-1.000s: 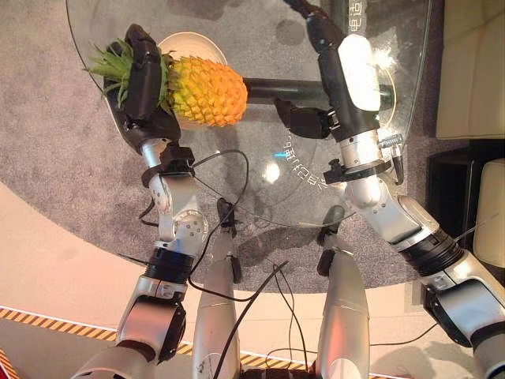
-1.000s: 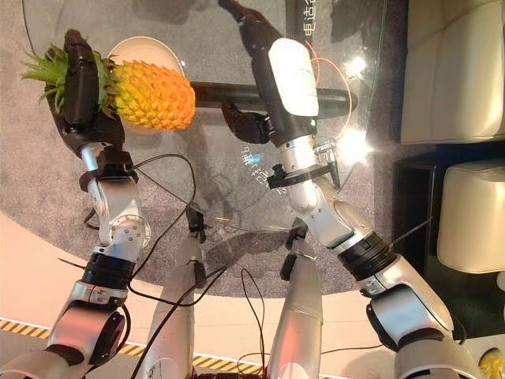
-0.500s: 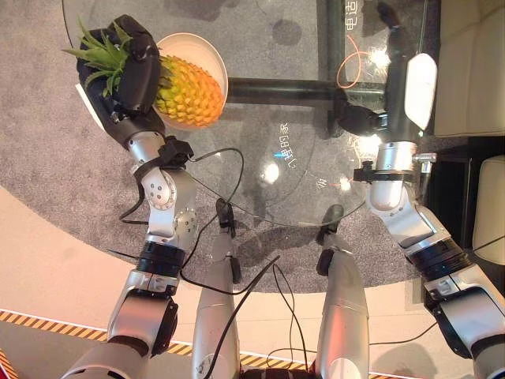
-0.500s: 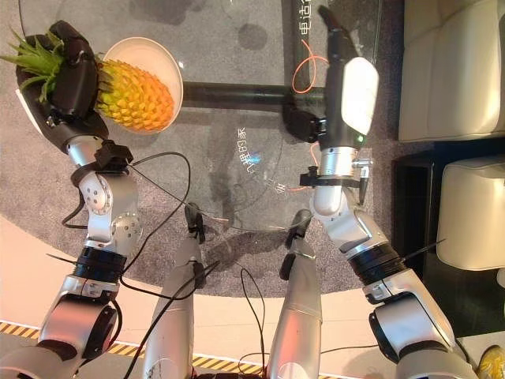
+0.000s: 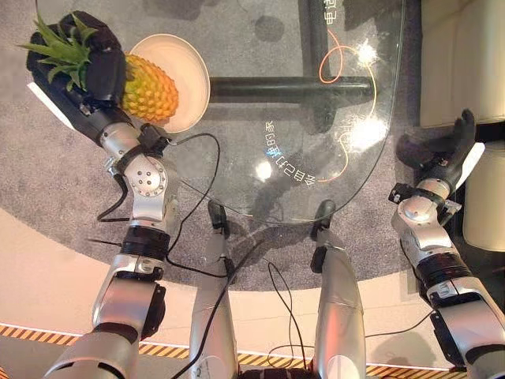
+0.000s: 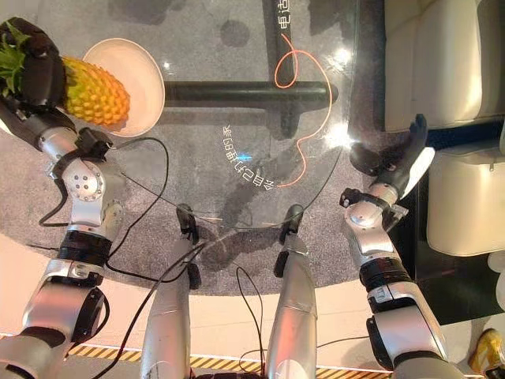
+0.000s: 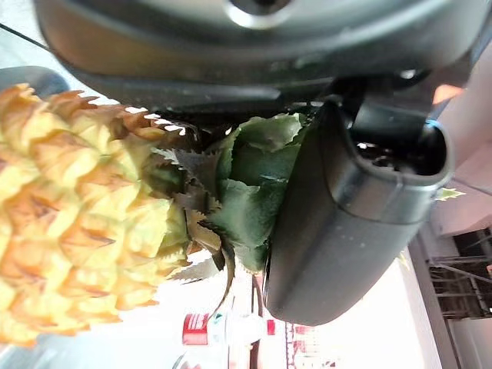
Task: Pick up the fruit to the plate
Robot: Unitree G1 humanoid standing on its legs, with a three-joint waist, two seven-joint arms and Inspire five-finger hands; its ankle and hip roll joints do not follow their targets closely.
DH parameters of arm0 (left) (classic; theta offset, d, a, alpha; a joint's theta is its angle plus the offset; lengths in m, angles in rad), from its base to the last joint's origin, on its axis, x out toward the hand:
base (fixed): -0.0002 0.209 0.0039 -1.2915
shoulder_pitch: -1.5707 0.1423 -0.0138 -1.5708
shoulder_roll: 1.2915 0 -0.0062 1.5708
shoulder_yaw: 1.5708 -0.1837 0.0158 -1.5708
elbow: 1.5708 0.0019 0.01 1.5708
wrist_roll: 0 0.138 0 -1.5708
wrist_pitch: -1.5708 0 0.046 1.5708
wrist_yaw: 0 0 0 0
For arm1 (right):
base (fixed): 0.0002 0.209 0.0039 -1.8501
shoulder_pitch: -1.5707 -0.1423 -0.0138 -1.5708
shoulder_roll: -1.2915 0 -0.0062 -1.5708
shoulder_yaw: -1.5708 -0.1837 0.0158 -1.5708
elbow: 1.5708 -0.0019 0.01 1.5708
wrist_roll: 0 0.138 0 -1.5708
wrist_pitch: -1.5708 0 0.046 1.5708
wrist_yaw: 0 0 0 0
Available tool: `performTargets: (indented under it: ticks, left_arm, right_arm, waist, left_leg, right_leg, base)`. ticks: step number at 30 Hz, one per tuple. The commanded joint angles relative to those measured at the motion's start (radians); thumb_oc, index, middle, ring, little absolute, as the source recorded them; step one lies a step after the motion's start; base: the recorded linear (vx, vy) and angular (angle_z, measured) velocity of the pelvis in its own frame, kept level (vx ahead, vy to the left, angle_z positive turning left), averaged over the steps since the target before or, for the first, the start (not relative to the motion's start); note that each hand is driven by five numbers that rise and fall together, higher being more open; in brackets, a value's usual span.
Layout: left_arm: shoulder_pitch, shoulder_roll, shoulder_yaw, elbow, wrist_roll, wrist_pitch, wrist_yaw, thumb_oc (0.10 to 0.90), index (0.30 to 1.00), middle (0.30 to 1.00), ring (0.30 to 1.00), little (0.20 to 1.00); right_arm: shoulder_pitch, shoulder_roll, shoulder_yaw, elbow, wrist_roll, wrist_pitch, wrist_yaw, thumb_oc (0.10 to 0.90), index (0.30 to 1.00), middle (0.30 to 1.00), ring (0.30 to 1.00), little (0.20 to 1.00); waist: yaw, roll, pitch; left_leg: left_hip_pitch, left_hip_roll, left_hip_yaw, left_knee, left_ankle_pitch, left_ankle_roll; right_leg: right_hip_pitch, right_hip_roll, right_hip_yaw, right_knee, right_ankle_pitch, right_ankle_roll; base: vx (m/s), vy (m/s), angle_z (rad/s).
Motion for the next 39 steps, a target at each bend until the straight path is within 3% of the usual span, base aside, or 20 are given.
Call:
performTargets:
  ticks: [1, 9, 13, 23, 30, 39]
  left_arm:
    - [-0.177, 0.120, 0.006, -0.025, 0.104, -0.130, 0.039, 0.100, 0.300, 0.300, 0.300, 0.200]
    - [-0.239, 0.158, -0.030, 0.054, 0.104, -0.132, 0.040, 0.100, 0.300, 0.300, 0.300, 0.200]
    - [-0.289, 0.174, -0.062, 0.093, 0.114, -0.095, 0.042, 0.100, 0.300, 0.300, 0.300, 0.200]
    - [-0.348, 0.208, -0.113, 0.208, 0.127, -0.052, 0.059, 0.100, 0.300, 0.300, 0.300, 0.200]
    - [-0.380, 0.229, -0.138, 0.281, 0.105, -0.045, 0.036, 0.100, 0.300, 0.300, 0.300, 0.200]
    - [-0.402, 0.226, -0.155, 0.341, 0.055, -0.045, -0.012, 0.100, 0.300, 0.300, 0.300, 0.200]
  right_arm:
    - [-0.063, -0.024, -0.049, 0.067, 0.094, -0.039, 0.045, 0.800, 0.900, 0.900, 0.900, 0.900]
    - [-0.086, -0.023, -0.058, 0.324, 0.202, 0.059, 0.250, 0.800, 0.900, 0.900, 0.900, 0.900]
    - [-0.095, -0.012, -0.041, 0.467, 0.221, 0.108, 0.386, 0.800, 0.900, 0.900, 0.900, 0.900]
    - [-0.104, -0.002, -0.005, 0.556, 0.191, 0.218, 0.565, 0.800, 0.900, 0.900, 0.900, 0.900]
    - [-0.098, 0.001, 0.022, 0.590, 0.176, 0.252, 0.666, 0.800, 0.900, 0.900, 0.900, 0.900]
    - [-0.108, 0.007, 0.038, 0.600, 0.160, 0.273, 0.709, 0.800, 0.900, 0.900, 0.900, 0.900]
  waist:
    - [0.015, -0.028, -0.025]
    - [0.023, -0.036, -0.025]
    - [0.027, -0.043, -0.025]
    - [0.022, -0.050, -0.025]
    - [0.017, -0.055, -0.025]
    - [0.009, -0.060, -0.025]
  left_leg:
    - [-0.042, 0.026, -0.041, 0.144, -0.121, -0.052]
    - [-0.058, 0.033, -0.048, 0.156, -0.121, -0.052]
    - [-0.064, 0.037, -0.055, 0.167, -0.124, -0.050]
    - [-0.065, 0.041, -0.059, 0.180, -0.124, -0.051]
    - [-0.062, 0.044, -0.060, 0.182, -0.125, -0.052]
    - [-0.060, 0.044, -0.058, 0.178, -0.123, -0.054]
  right_leg:
    - [0.042, -0.009, -0.017, -0.107, 0.053, 0.039]
    - [0.036, 0.000, -0.022, -0.101, 0.048, 0.031]
    - [0.035, 0.005, -0.025, -0.093, 0.044, 0.029]
    - [0.037, 0.011, -0.023, -0.086, 0.040, 0.026]
    - [0.036, 0.014, -0.019, -0.082, 0.037, 0.024]
    - [0.037, 0.020, -0.015, -0.087, 0.038, 0.023]
  base:
    - [0.00, 0.000, 0.00]
    - [0.00, 0.000, 0.00]
    - [0.00, -0.039, 0.00]
    - [0.00, 0.000, 0.00]
    - [0.00, 0.000, 0.00]
    - [0.00, 0.000, 0.00]
